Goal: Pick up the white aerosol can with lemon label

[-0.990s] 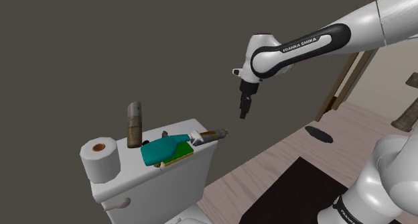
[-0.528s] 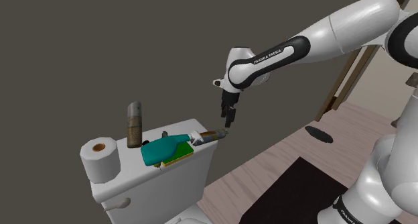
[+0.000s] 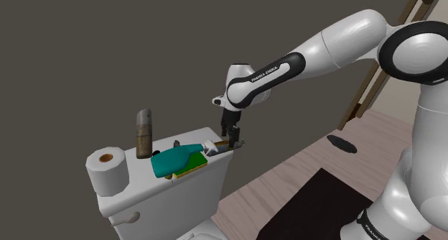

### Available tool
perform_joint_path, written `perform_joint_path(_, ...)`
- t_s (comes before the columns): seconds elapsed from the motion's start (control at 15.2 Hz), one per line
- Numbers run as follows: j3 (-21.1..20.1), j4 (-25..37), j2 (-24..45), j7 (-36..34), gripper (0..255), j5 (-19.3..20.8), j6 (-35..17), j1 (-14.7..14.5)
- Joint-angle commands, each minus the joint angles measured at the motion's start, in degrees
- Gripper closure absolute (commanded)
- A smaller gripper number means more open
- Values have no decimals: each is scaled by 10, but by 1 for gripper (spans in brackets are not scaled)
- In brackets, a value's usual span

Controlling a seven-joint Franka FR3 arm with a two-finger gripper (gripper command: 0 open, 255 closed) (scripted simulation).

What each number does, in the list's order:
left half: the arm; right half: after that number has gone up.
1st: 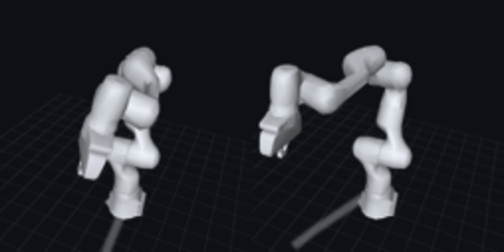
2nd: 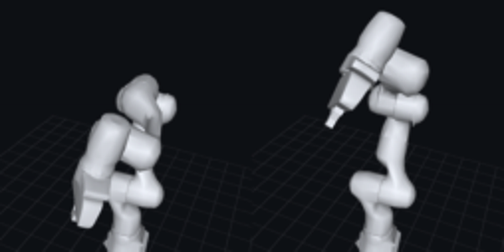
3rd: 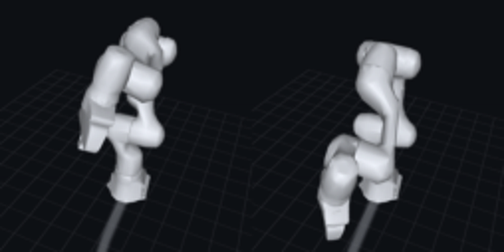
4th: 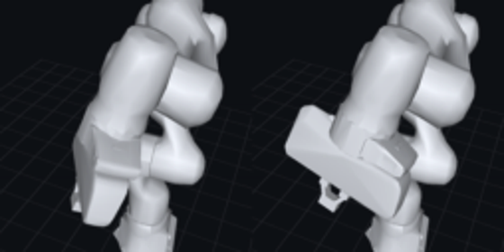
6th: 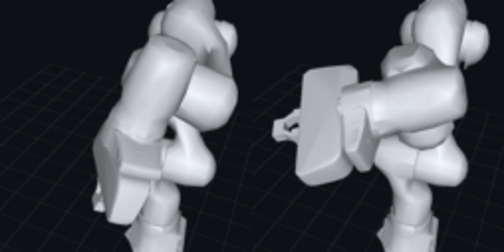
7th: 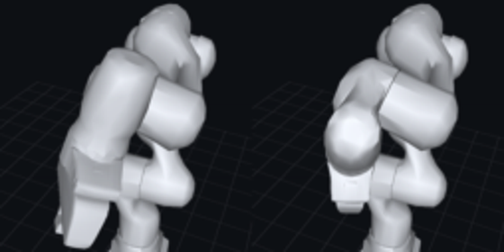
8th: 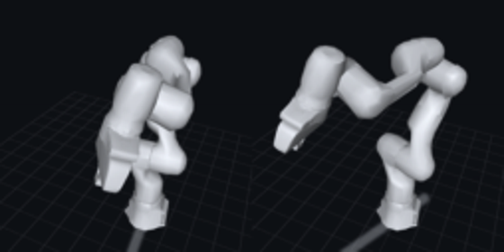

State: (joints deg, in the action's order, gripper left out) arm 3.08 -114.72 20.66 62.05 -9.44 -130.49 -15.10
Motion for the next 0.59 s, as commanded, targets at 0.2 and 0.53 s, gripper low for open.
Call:
perform_joint_path(0.2,-3,-1,31,10,0,-6,-32,2)
perform_joint_path(0.53,-3,-2,32,10,255,-6,-34,3)
